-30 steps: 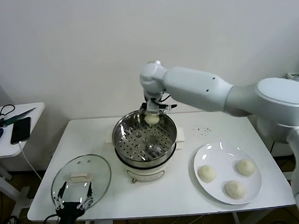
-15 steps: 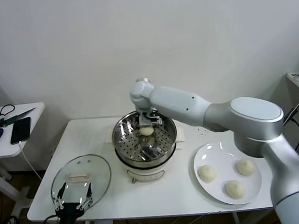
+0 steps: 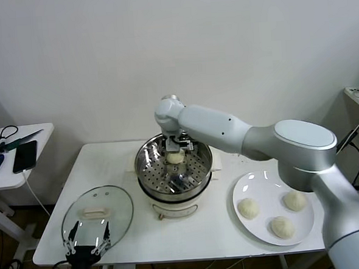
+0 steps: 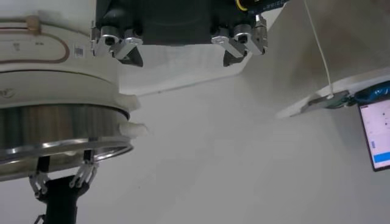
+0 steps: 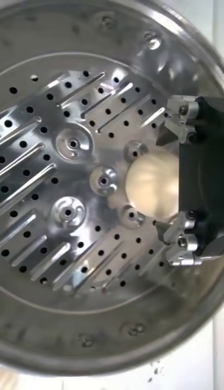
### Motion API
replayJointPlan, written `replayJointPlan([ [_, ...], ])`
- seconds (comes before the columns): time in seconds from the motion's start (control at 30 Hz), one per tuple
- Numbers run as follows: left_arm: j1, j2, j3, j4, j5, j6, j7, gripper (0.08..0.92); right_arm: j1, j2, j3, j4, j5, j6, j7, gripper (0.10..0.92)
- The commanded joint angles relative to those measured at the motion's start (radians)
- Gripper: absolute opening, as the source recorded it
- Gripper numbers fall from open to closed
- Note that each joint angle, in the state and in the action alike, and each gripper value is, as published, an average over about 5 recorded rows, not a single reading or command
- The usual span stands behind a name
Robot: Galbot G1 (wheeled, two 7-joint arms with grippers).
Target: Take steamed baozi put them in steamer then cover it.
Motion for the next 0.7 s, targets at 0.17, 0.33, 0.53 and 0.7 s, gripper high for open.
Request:
replayJointPlan([
  [0.17,0.008,0.001,0.004,-0.012,0.006,0.001,0.001,0.823,0.207,-0.220,-0.085,0.222,0.359,-0.138,-0.101,0.823],
  [0.33,0.013,0.004,0.008,-0.021,0.008,0.002,0.002,0.823,0.392,-0.447,-0.302,0.397,0.684,-0.444,0.127,0.823],
  [0.53,0.023,0.006,0.018,-0.026,0.008,0.001,0.001,0.823,0.468,-0.681,-0.376,0.541,0.963,-0.834,0.176,0.823],
  [0.7,0.024,0.010,0.022,-0.025,0.009,0.002,0.002,0.823,0.435,-0.849,-0.403,0.609,1.039,-0.983,0.149,0.823],
])
